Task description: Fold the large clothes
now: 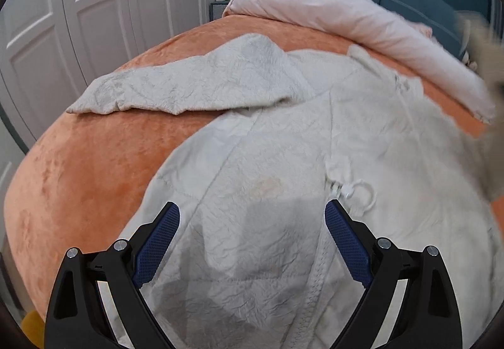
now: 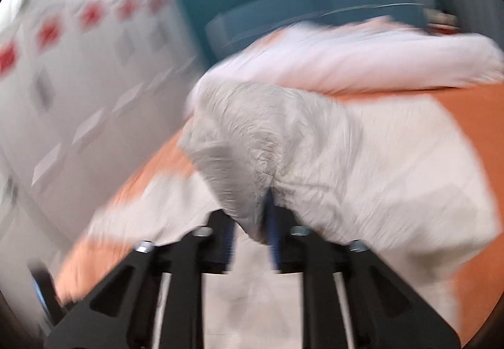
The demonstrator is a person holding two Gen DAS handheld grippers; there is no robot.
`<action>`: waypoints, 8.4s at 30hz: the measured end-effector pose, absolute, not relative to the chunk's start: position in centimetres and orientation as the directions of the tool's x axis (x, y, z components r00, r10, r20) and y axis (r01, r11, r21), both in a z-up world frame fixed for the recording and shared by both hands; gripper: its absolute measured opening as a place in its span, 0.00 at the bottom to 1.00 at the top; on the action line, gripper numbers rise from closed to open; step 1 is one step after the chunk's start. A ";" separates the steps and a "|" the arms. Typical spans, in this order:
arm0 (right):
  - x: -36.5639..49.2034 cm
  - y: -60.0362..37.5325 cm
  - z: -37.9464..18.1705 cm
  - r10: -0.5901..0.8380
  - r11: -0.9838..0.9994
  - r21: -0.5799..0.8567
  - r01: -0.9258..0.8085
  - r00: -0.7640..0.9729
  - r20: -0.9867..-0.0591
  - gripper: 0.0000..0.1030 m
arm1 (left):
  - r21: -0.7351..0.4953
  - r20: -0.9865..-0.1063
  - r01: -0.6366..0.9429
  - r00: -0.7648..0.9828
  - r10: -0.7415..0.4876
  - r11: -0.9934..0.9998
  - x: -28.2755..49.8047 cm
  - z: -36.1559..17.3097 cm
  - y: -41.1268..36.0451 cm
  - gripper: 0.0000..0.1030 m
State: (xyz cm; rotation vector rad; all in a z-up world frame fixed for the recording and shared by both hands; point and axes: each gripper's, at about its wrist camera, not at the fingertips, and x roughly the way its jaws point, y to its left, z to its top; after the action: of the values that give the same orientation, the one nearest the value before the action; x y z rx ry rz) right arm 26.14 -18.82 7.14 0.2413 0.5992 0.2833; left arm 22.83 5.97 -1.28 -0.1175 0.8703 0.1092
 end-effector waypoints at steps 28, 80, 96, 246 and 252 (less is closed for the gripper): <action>24.7 -35.4 -2.4 0.032 0.849 0.406 0.337 0.735 -0.677 0.04 | -0.198 -0.751 0.025 0.639 -0.168 0.980 38.1 -3.6 -2.6 0.05; 14.1 -16.1 -5.8 0.112 0.981 0.191 0.033 0.709 -0.697 0.36 | -0.465 -0.433 0.211 0.793 -0.428 0.860 34.3 14.2 4.8 0.08; 14.9 -24.6 0.8 0.192 0.876 0.460 0.144 0.771 -0.607 0.68 | -0.373 -0.644 0.103 0.687 -0.337 0.922 30.5 4.9 2.6 0.52; -5.5 -28.4 13.7 -0.085 0.906 0.346 0.242 0.908 -0.410 0.11 | -0.426 -0.525 0.097 0.783 -0.334 0.899 10.7 14.1 13.3 0.07; 1.3 -29.5 12.6 -0.091 0.897 0.360 0.257 0.904 -0.417 0.13 | -0.346 -0.558 0.052 0.791 -0.250 0.937 16.8 12.2 11.2 0.10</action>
State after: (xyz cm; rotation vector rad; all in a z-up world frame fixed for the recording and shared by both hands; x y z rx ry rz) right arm 1.33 -29.46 12.60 0.4220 0.4039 -0.1853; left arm 16.76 11.20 12.21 -0.3232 0.6397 -0.1658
